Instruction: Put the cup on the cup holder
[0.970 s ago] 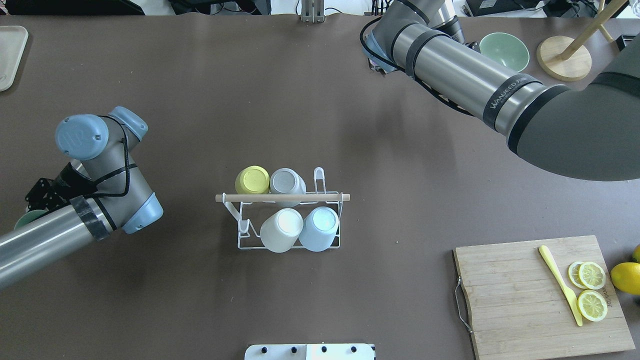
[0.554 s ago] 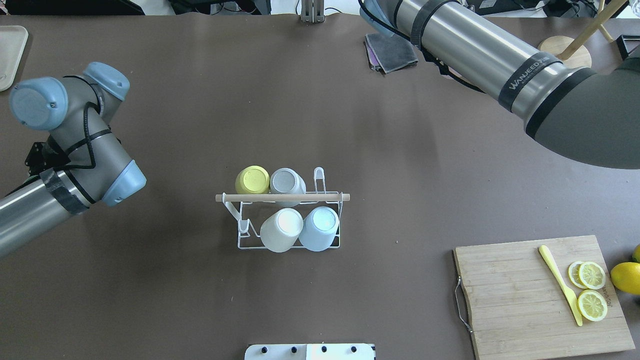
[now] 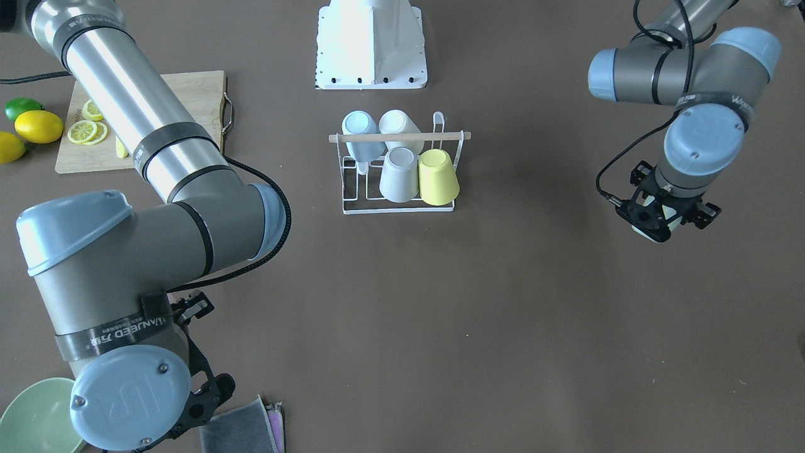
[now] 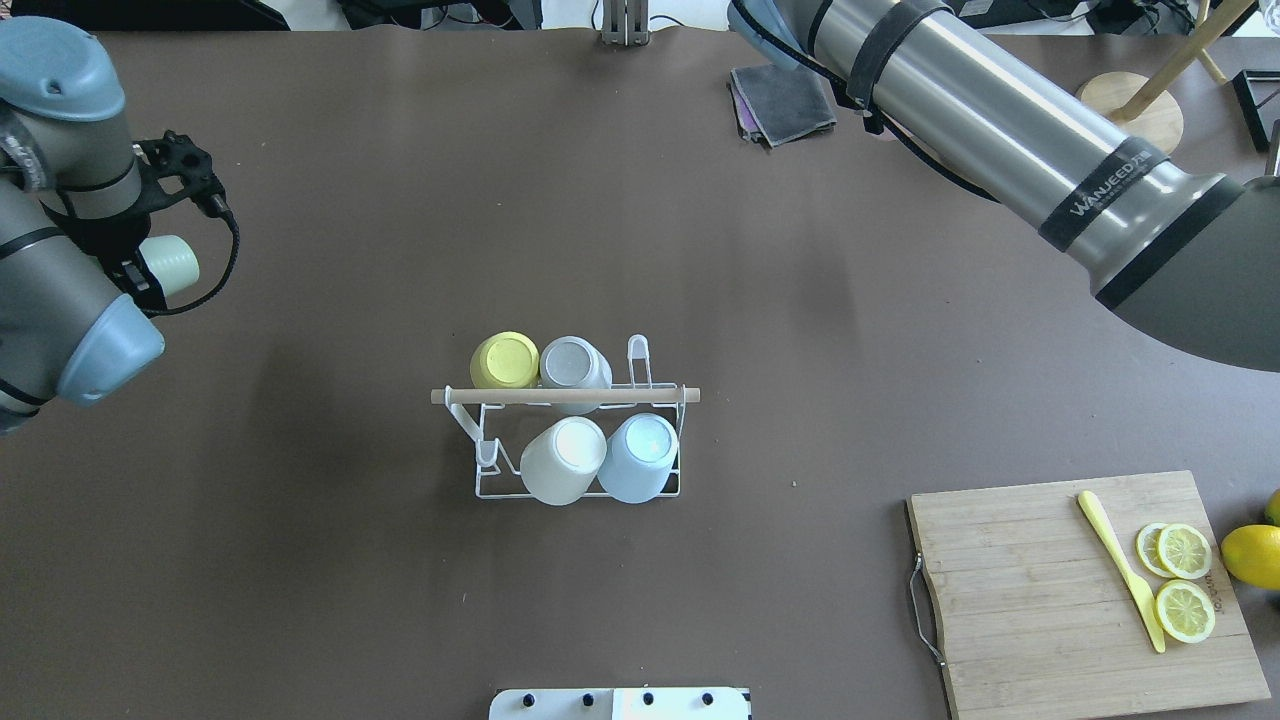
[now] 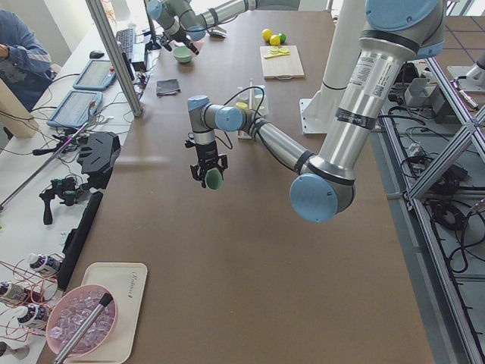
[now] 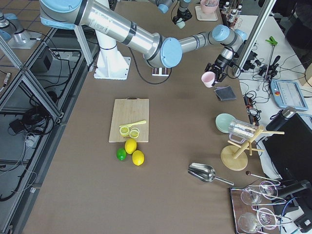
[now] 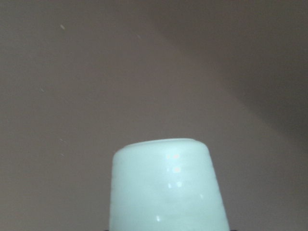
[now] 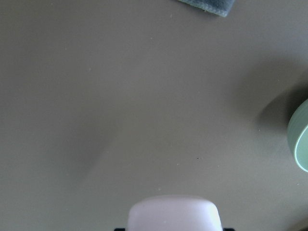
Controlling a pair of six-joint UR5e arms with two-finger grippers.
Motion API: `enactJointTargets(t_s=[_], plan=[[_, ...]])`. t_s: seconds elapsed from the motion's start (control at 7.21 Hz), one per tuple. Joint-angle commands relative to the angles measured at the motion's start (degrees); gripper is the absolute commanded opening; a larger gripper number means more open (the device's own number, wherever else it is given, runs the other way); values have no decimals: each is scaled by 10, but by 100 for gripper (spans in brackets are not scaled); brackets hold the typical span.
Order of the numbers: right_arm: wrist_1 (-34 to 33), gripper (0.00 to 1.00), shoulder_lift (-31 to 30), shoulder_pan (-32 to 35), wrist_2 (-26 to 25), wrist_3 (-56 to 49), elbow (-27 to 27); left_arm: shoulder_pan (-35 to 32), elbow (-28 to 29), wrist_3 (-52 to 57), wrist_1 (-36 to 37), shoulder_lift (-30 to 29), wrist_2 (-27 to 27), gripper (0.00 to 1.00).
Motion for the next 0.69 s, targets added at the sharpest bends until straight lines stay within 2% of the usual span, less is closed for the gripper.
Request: enactJointTargets(t_s=[0.0,0.14,0.42,0.55], plan=[[7,0,-60,-12,13,68,124,-12,-89,-44,-207,81,1,81],[11,0,-88,-13,14,87,174,-12,-101,-67,-311,106,2,81],[91,0,-165,-24,22,160,299,-5,-101,-139,-556,133,29,81],[138,0,-198,-38,22,223,360,-4,-101,-147,-621,136,31,81]])
